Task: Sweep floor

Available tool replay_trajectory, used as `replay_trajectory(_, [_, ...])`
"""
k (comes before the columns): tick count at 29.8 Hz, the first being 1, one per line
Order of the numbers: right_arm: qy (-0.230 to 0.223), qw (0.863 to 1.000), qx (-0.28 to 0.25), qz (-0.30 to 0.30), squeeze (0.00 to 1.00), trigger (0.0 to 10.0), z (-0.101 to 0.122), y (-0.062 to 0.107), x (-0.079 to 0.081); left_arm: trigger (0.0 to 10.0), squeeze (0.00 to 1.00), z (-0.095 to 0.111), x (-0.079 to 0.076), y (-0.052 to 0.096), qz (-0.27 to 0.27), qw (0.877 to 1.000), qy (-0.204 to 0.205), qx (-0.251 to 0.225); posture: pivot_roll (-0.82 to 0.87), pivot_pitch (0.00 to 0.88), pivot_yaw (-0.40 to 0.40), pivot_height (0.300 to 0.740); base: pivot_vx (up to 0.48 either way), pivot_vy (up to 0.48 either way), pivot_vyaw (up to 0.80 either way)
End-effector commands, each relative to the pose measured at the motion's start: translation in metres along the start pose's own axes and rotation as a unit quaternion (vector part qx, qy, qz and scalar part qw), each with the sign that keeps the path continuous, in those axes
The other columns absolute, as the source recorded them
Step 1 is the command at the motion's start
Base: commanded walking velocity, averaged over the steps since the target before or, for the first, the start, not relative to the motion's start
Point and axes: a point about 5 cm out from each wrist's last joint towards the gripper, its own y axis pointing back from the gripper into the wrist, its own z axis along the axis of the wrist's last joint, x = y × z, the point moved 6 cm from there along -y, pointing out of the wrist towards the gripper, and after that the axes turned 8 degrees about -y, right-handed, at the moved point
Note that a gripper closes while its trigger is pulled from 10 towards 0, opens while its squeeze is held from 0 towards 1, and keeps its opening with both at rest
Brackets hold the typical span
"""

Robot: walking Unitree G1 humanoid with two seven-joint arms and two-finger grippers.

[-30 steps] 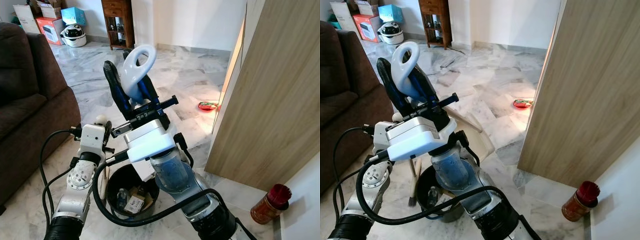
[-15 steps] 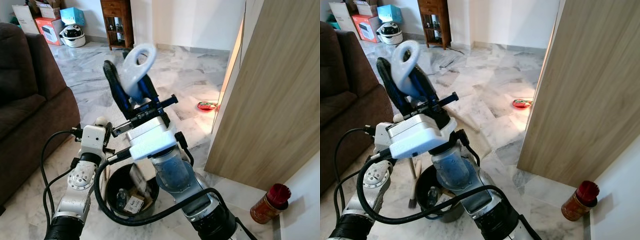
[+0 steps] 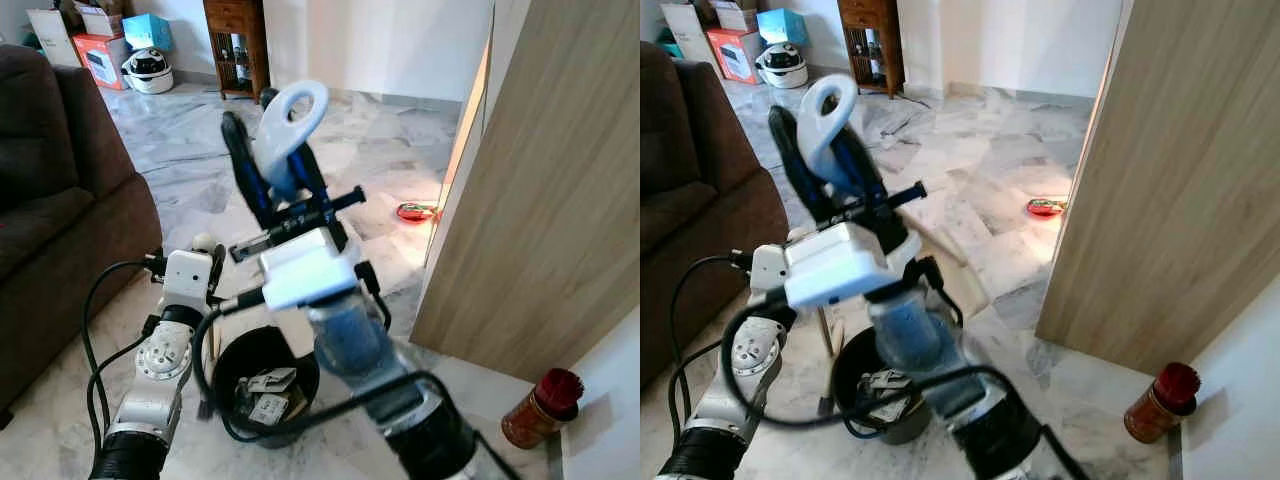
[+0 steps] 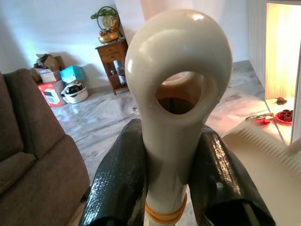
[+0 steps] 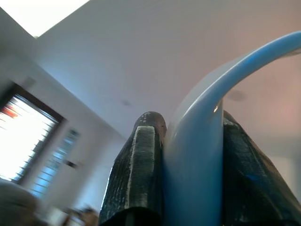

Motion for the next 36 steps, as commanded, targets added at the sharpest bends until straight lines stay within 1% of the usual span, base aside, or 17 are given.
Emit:
replay_trajectory(1, [0.04, 0.999, 0.019, -0.025, 0.0, 10.0, -0.014, 0.001, -0.024, 10.0, 0.0, 0.015, 0.003, -0.005, 0.003, 1.0, -0.005, -0.029, 0.05, 0.0, 0.039, 0.74, 0.0, 0.0, 0.0])
replay_trajectory(2, [0.046, 0.998, 0.029, -0.032, 0.0, 10.0, -0.02, 0.003, -0.03, 10.0, 0.0, 0.014, 0.003, -0.005, 0.003, 1.0, -0.005, -0.029, 0.05, 0.0, 0.039, 0.74, 0.0, 0.0, 0.0])
replay_trajectory(3, [0.076, 0.995, 0.054, -0.045, 0.0, 10.0, -0.034, 0.011, -0.048, 10.0, 0.0, 0.014, 0.002, -0.004, 0.0, 1.0, -0.004, -0.029, 0.05, 0.0, 0.038, 0.74, 0.0, 0.0, 0.0])
replay_trajectory(4, [0.087, 0.993, 0.061, -0.049, 0.0, 10.0, -0.039, 0.014, -0.053, 10.0, 0.0, 0.014, 0.001, -0.004, 0.0, 1.0, -0.003, -0.028, 0.05, 0.0, 0.038, 0.74, 0.0, 0.0, 0.0])
replay_trajectory(5, [0.117, 0.988, 0.083, -0.058, 0.0, 10.0, -0.051, 0.023, -0.07, 10.0, 0.0, 0.013, 0.001, -0.003, -0.002, 1.0, -0.002, -0.028, 0.05, 0.0, 0.038, 0.74, 0.0, 0.0, 0.0])
replay_trajectory(7, [0.14, 0.983, 0.099, -0.065, 0.0, 10.0, -0.059, 0.03, -0.082, 10.0, 0.0, 0.013, 0.0, -0.003, -0.003, 1.0, -0.002, -0.028, 0.05, 0.0, 0.037, 0.74, 0.0, 0.0, 0.0])
replay_trajectory(10, [0.172, 0.972, 0.14, -0.079, 0.0, 10.0, -0.079, 0.048, -0.107, 10.0, 0.0, 0.013, -0.001, -0.002, -0.008, 1.0, 0.001, -0.028, 0.04, 0.0, 0.04, 0.74, 0.0, 0.0, 0.0])
replay_trajectory(11, [0.174, 0.97, 0.148, -0.082, 0.0, 10.0, -0.082, 0.051, -0.11, 10.0, 0.0, 0.013, -0.002, -0.002, -0.009, 1.0, 0.001, -0.028, 0.04, 0.0, 0.042, 0.74, 0.0, 0.0, 0.0])
replay_trajectory(13, [0.17, 0.962, 0.183, -0.109, 0.0, 10.0, -0.095, 0.066, -0.125, 10.0, 0.0, 0.012, -0.004, -0.001, -0.016, 1.0, 0.005, -0.026, 0.04, 0.0, 0.041, 0.74, 0.0, 0.0, 0.0])
replay_trajectory(16, [0.137, 0.951, 0.23, -0.151, 0.0, 10.0, -0.112, 0.09, -0.139, 10.0, 0.0, 0.012, -0.007, 0.0, -0.022, 0.999, 0.006, -0.026, 0.04, 0.0, 0.041, 0.74, 0.0, 0.0, 0.0])
replay_trajectory(21, [0.084, 0.934, 0.286, -0.197, 0.0, 10.0, -0.133, 0.124, -0.151, 10.0, 0.0, 0.012, -0.01, 0.002, -0.025, 0.999, 0.012, -0.025, 0.04, 0.0, 0.042, 0.74, 0.0, 0.0, 0.0])
replay_trajectory(22, [0.078, 0.928, 0.299, -0.207, 0.0, 10.0, -0.137, 0.133, -0.155, 10.0, 0.0, 0.011, -0.011, 0.003, -0.028, 0.999, 0.014, -0.025, 0.04, 0.0, 0.042, 0.74, 0.0, 0.0, 0.0])
replay_trajectory(24, [0.079, 0.924, 0.313, -0.207, 0.0, 10.0, -0.142, 0.142, -0.155, 10.0, 0.0, 0.011, -0.013, 0.004, -0.032, 0.999, 0.016, -0.023, 0.04, 0.0, 0.042, 0.74, 0.0, 0.0, 0.0])
replay_trajectory(26, [0.082, 0.922, 0.321, -0.201, 0.0, 10.0, -0.145, 0.147, -0.154, 10.0, 0.0, 0.01, -0.014, 0.005, -0.033, 0.999, 0.017, -0.024, 0.04, 0.0, 0.043, 0.74, 0.0, 0.0, 0.0])
replay_trajectory(31, [0.046, 0.91, 0.353, -0.211, 0.0, 10.0, -0.157, 0.167, -0.152, 10.0, 0.0, 0.005, -0.016, 0.007, -0.033, 0.998, 0.044, -0.011, 0.04, 0.0, 0.041, 0.74, 0.0, 0.0, 0.0])
replay_trajectory(35, [0.04, 0.91, 0.359, -0.203, 0.0, 10.0, -0.161, 0.171, -0.149, 10.0, 0.0, -0.001, -0.018, 0.009, -0.035, 0.999, 0.041, -0.004, 0.03, 0.0, 0.039, 0.74, 0.0, 0.0, 0.0])
replay_trajectory(36, [0.025, 0.909, 0.364, -0.203, 0.0, 10.0, -0.163, 0.172, -0.147, 10.0, 0.0, -0.003, -0.018, 0.01, -0.032, 0.999, 0.042, 0.0, 0.03, 0.0, 0.039, 0.74, 0.0, 0.0, 0.0])
